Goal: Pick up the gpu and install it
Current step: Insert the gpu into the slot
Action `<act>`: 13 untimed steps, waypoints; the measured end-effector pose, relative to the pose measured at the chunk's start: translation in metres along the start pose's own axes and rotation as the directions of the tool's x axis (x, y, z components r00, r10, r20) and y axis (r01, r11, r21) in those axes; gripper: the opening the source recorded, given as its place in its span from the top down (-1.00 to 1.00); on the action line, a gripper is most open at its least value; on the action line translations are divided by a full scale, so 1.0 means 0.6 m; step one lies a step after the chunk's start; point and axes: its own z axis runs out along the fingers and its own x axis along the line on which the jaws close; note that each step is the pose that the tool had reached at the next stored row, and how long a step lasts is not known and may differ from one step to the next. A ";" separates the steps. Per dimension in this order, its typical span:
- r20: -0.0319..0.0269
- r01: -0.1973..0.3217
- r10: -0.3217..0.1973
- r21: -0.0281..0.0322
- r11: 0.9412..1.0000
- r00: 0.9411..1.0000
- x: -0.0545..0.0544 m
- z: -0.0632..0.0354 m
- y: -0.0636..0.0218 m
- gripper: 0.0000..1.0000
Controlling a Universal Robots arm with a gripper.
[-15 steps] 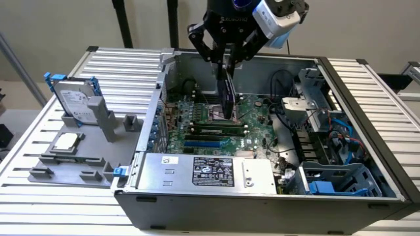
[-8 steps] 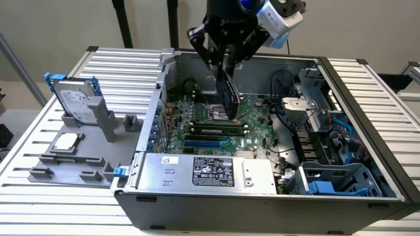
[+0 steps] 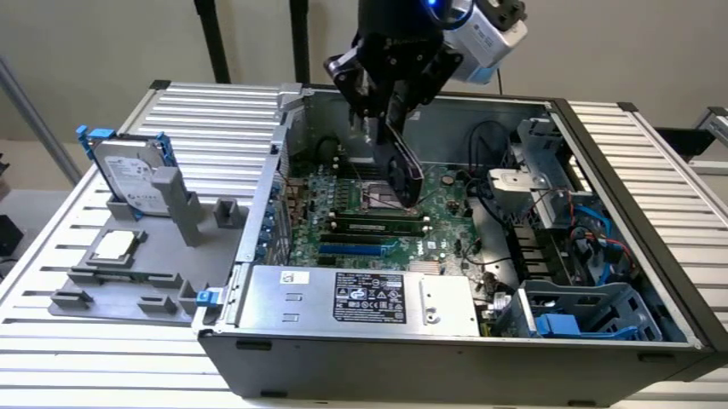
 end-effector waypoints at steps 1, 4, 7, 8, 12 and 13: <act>-0.001 0.017 -0.017 0.000 1.000 1.000 0.000 0.001 0.000 1.00; -0.004 0.072 -0.072 -0.001 0.997 0.997 0.000 0.003 0.000 1.00; -0.006 0.125 -0.125 -0.002 0.992 0.992 0.000 0.005 0.000 1.00; -0.007 0.144 -0.144 -0.002 0.990 0.990 0.000 0.006 0.000 1.00; -0.011 0.215 -0.215 -0.004 0.977 0.976 0.000 0.010 0.000 1.00; -0.011 0.232 -0.232 -0.004 0.973 0.973 0.000 0.011 -0.001 1.00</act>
